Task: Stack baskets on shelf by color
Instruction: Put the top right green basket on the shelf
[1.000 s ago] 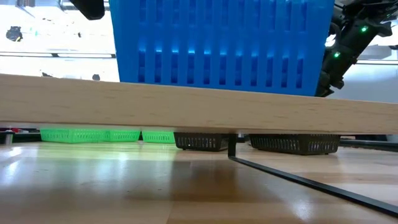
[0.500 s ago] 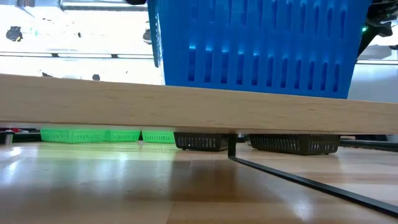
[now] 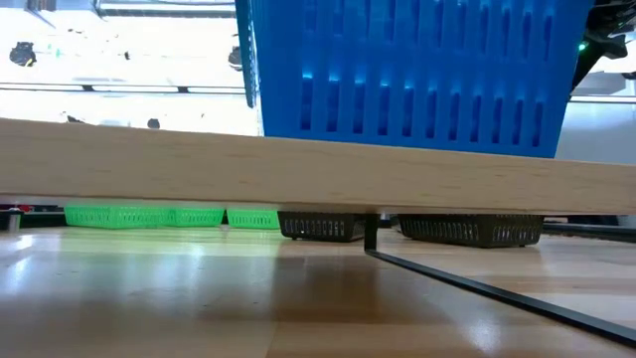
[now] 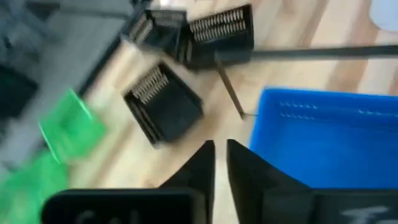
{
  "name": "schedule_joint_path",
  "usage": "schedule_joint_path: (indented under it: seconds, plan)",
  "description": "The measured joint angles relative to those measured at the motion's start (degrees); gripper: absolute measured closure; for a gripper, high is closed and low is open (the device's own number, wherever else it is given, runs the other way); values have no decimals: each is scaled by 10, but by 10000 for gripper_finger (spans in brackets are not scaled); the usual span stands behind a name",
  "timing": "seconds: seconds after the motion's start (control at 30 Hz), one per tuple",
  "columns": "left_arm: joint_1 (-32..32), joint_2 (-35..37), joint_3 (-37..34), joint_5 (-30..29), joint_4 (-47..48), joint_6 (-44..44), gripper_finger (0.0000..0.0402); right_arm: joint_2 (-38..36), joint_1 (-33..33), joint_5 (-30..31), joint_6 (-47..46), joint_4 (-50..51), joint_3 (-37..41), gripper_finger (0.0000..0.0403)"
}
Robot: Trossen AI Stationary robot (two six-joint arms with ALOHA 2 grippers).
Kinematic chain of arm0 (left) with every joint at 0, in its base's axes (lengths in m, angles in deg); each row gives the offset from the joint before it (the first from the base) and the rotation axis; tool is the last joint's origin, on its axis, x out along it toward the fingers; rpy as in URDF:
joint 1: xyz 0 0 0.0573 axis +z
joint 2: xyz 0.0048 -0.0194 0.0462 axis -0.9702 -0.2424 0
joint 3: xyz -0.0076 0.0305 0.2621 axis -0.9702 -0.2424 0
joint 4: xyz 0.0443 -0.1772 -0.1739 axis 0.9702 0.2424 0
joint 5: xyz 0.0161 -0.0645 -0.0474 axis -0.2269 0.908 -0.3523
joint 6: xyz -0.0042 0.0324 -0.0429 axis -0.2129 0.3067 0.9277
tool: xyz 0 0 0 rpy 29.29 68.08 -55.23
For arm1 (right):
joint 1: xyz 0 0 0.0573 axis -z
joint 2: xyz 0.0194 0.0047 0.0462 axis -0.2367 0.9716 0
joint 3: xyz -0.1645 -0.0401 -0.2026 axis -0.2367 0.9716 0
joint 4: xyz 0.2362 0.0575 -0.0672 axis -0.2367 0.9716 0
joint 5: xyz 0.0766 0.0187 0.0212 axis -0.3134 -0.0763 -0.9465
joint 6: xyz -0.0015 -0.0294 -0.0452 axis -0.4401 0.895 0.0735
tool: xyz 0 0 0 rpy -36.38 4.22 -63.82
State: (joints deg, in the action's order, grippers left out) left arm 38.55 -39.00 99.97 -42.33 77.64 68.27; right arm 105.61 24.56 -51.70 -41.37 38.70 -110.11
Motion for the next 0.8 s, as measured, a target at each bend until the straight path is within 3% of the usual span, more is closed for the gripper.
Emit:
schedule_joint_path:
  seconds: [0.2, 0.37, 0.63, 0.8]
  plan:
    - [96, 13, 0, 13, 4, -164, 289, 0, 0, 0, 0, 2, 0, 285]
    - [181, 14, -6, -9, 3, -268, 240, 0, 0, 0, 0, 10, 0, 285]
    - [292, 93, -19, 14, 3, -357, 242, 0, -3, 0, 15, 23, 0, 285]
    - [340, 208, -117, 22, -28, -372, 261, 0, -3, 0, 23, 21, 0, 285]
